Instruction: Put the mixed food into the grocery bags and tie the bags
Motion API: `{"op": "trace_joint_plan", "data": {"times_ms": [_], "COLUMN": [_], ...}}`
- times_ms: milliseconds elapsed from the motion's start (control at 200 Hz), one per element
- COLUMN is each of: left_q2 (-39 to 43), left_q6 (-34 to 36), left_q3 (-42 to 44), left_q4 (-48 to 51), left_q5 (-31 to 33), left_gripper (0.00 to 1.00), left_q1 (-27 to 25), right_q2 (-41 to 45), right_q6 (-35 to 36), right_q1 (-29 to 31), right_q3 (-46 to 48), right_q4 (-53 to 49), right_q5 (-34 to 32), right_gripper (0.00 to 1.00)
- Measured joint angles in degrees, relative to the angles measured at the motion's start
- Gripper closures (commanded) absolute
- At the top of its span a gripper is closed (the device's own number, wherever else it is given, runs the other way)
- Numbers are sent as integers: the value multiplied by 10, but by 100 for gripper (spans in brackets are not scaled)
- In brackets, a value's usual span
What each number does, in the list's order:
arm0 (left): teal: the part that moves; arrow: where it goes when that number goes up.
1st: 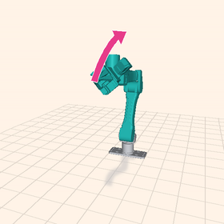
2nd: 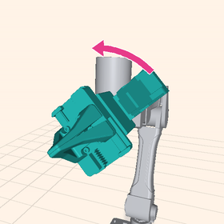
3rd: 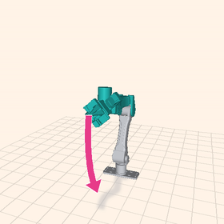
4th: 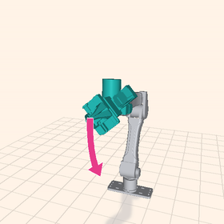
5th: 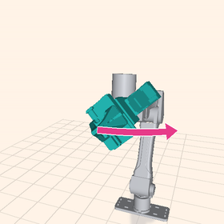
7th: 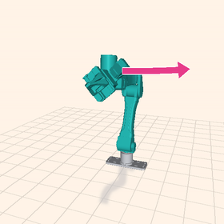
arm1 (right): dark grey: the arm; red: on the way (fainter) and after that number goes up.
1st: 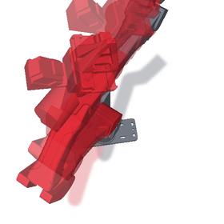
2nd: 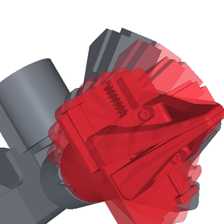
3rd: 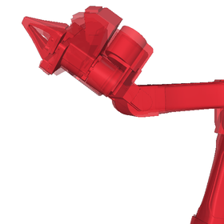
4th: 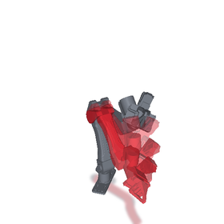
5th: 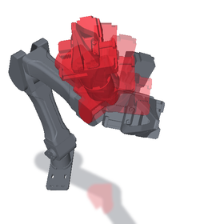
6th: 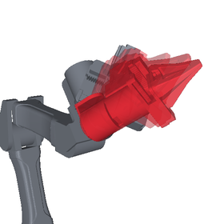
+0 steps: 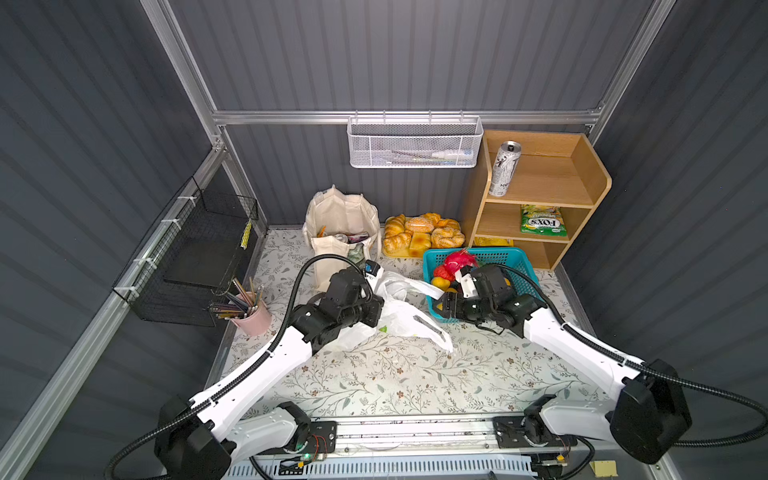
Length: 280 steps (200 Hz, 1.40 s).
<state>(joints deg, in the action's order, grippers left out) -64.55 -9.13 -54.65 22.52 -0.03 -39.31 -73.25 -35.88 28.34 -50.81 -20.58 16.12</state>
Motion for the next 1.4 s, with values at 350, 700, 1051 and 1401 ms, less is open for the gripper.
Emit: {"op": "trace_joint_plan", "data": {"times_ms": [350,700,1051,1401], "left_q2": [-9,-6,-6,-6], "left_q6": [0,-1,-1,-1], "left_q3": [7,8,8,8], "left_q4": [1,2,1,1], "left_q5": [6,10,10,11], "left_gripper": [100,100,100,100], "left_q1": [0,0,0,0], "right_q2": [5,-169,-255,-262], "right_q6": [29,49,59,44], "right_q1": [-107,-95,-51,-85], "right_q3": [-79,-167,-239,-215], "right_q4": [-29,-38,-74,-77], "right_q5": [-15,4,-65,-109], "right_gripper": [34,34,30,27]}}
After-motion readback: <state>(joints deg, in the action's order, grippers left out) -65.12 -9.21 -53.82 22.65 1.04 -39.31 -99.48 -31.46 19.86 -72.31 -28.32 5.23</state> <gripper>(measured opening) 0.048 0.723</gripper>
